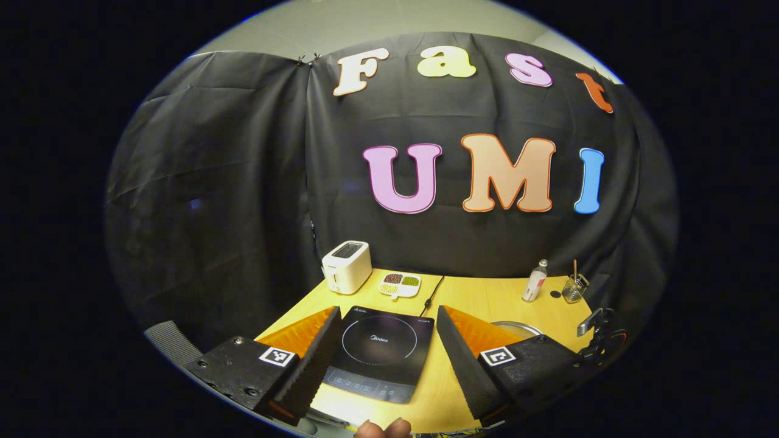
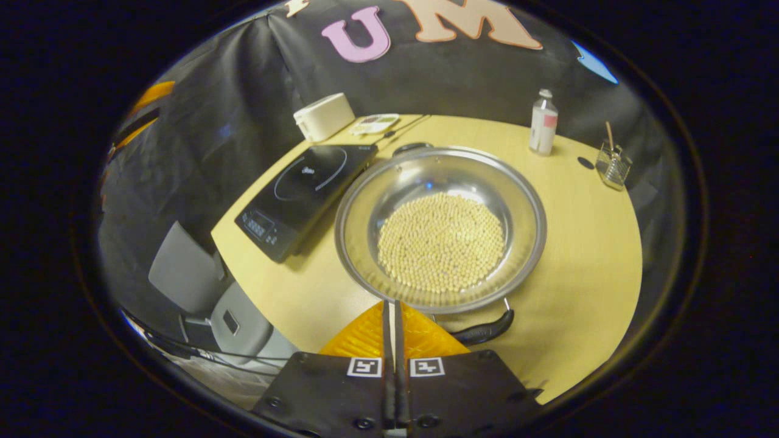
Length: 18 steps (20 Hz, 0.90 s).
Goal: First push the handle of the pot to place it horizontally, then grasp the pot with both hands and set it on the induction cooktop.
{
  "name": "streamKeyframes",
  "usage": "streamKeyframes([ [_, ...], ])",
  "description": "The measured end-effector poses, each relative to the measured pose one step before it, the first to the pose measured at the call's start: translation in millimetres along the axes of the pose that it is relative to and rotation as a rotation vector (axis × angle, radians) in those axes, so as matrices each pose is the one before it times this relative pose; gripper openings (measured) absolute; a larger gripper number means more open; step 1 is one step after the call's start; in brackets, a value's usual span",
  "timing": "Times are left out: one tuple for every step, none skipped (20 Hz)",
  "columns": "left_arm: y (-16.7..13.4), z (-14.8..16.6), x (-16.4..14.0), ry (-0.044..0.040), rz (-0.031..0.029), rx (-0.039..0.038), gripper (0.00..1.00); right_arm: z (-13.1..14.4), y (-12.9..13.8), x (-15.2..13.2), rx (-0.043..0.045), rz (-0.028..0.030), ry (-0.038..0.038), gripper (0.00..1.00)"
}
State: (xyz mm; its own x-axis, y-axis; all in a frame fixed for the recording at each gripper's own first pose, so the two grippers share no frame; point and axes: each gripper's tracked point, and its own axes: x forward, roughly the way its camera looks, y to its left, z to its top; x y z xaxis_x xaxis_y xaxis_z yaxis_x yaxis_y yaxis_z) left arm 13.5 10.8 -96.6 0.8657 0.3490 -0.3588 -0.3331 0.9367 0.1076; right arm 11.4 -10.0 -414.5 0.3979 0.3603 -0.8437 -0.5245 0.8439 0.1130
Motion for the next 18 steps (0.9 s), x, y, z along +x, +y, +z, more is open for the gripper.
streamKeyframes([
  [-2.37, -2.50, 0.98, 0.01206, -0.00081, -0.00012, 0.95, -6.61, -3.89, 3.83, -0.00091, 0.00118, 0.02359, 0.03],
  [-2.67, -0.67, 0.14, 0.00382, -0.00309, -0.00221, 0.93, -6.78, -1.77, 3.75, 0.00144, 0.00276, 0.02413, 0.03],
  [-2.26, -2.85, 0.56, 0.00492, -0.00284, -0.00162, 0.93, -5.52, -3.87, 3.89, -0.00202, -0.00627, 0.02346, 0.03],
  [-3.37, -0.80, 0.93, 0.00414, -0.00619, 0.00020, 0.93, -4.18, -6.17, 2.87, -0.00752, -0.01822, 0.01752, 0.03],
  [-3.72, -2.81, 0.27, 0.00651, -0.00449, 0.00350, 0.93, -0.04, -4.98, 1.50, 0.00138, -0.00678, -0.00046, 0.03],
  [-1.55, -2.81, 0.26, 0.00337, -0.00235, 0.00276, 0.95, 2.28, -0.92, 1.73, 0.01444, -0.00010, -0.00801, 0.03],
  [-1.85, -1.26, 1.06, 0.00411, -0.00163, -0.00086, 0.95, 1.64, -2.84, -0.59, 0.01564, -0.00369, -0.00549, 0.03],
  [-2.16, -0.67, 0.39, 0.00178, -0.00363, -0.00478, 0.93, -0.57, -1.96, -0.63, 0.01261, -0.00464, -0.00162, 0.06],
  [-1.17, 0.81, -0.57, 0.00140, -0.00232, -0.00351, 0.93, 0.54, -2.63, -0.46, 0.01054, -0.00400, -0.00051, 0.00],
  [-0.59, -0.54, 0.55, -0.00182, 0.00050, -0.00027, 0.95, -0.02, -2.65, -0.15, 0.01039, -0.00354, 0.00272, 0.00],
  [0.33, 1.88, 0.67, -0.00544, 0.00121, 0.00092, 0.93, 1.58, -3.62, -0.11, 0.01105, -0.00256, 0.00312, 0.00],
  [1.40, 1.04, -0.14, -0.00657, 0.00262, 0.00163, 0.93, 0.99, -3.39, 1.49, 0.00884, -0.00120, 0.00008, 0.03],
  [1.43, 2.43, 0.04, -0.00537, 0.00440, 0.00219, 0.93, 1.32, -2.89, 2.42, 0.00423, 0.00073, 0.00070, 0.03],
  [1.50, -0.89, -0.26, -0.00119, 0.00500, 0.00030, 0.95, -0.65, -1.17, -0.44, 0.00204, -0.00099, 0.00208, 0.03],
  [2.03, -0.41, -0.62, -0.00110, 0.00503, -0.00272, 0.95, 1.09, -2.07, 0.84, 0.00064, -0.00417, 0.00323, 0.03],
  [0.94, 0.86, -0.97, -0.00227, 0.00311, -0.00392, 0.95, -0.78, -1.74, 0.79, 0.00099, -0.00648, 0.00390, 0.03],
  [0.79, 0.42, -0.79, -0.00126, 0.00325, -0.00230, 0.95, 0.46, -2.23, 0.80, 0.00042, -0.00519, 0.00072, 0.02],
  [0.21, -0.90, -1.32, -0.00105, 0.00044, -0.00087, 0.95, 0.83, -2.92, -0.37, 0.00135, -0.00678, -0.00143, 0.03],
])
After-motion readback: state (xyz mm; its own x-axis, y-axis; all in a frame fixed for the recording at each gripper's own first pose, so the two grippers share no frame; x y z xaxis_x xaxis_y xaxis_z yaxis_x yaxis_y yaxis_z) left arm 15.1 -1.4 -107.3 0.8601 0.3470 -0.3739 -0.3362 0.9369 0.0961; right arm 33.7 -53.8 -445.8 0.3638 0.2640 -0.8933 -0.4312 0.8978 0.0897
